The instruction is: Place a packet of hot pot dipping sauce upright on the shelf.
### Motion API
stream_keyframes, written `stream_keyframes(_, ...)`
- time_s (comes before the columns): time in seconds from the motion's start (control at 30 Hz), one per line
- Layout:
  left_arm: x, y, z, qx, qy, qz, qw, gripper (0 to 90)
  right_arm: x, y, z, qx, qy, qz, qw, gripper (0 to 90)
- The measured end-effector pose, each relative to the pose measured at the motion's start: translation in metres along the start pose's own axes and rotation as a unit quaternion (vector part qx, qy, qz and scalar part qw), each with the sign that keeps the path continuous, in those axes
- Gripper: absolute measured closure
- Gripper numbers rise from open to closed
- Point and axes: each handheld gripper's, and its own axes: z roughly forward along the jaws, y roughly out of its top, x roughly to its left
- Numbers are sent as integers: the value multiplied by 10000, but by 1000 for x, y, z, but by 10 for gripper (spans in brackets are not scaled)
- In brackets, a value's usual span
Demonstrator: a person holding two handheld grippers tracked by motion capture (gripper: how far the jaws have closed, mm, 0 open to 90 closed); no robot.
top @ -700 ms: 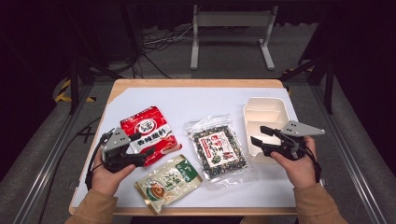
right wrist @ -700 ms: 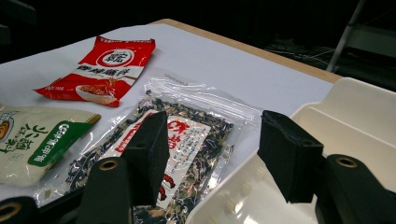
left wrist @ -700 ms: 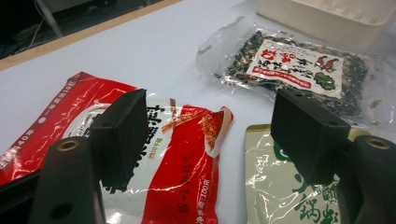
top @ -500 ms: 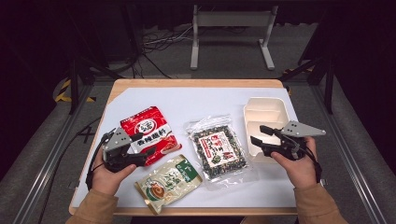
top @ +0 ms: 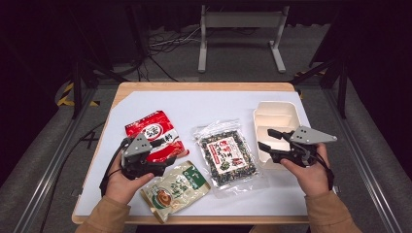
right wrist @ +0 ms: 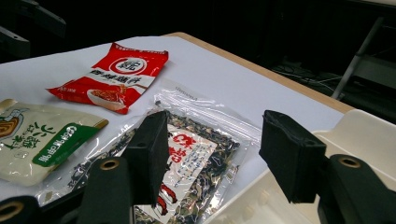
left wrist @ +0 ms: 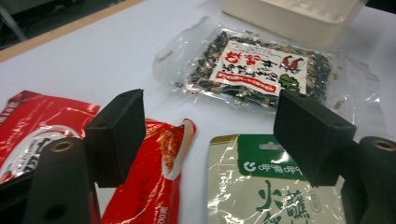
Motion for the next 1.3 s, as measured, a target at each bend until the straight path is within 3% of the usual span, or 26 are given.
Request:
stream_keyframes(0.37,-6,-1,23,388,-428,-119,9983,249,3,1,2,5,50,-26,10000,394)
stream_keyframes(0.5,-3,-4,36,617,-742,-385,9946,259,5,1,3,19,48,-46,10000,394)
stream_keyframes(0.6,-3,-6,41,684,-757,-417,9939,271,5,1,3,26,43,-65,10000,393)
stream_keyframes(0.73,-6,-12,52,824,-561,-338,9944,267,6,1,4,57,44,-76,9999,388)
stream_keyframes(0.93,-4,-21,66,1094,-631,-404,9912,290,6,1,5,66,73,-30,9999,377)
stream_keyframes(0.97,-3,-23,69,1154,-708,-495,9895,301,6,1,4,64,61,-35,10000,377)
stream_keyframes(1.1,-3,-25,72,1284,-777,-525,9873,323,5,1,3,56,52,-23,10000,377)
stream_keyframes(1.17,-3,-27,76,1432,-849,-564,9844,326,5,1,4,64,63,-33,10000,376)
stream_keyframes(1.3,-3,-29,79,1490,-858,-573,9834,298,6,1,5,70,118,-1,9999,371)
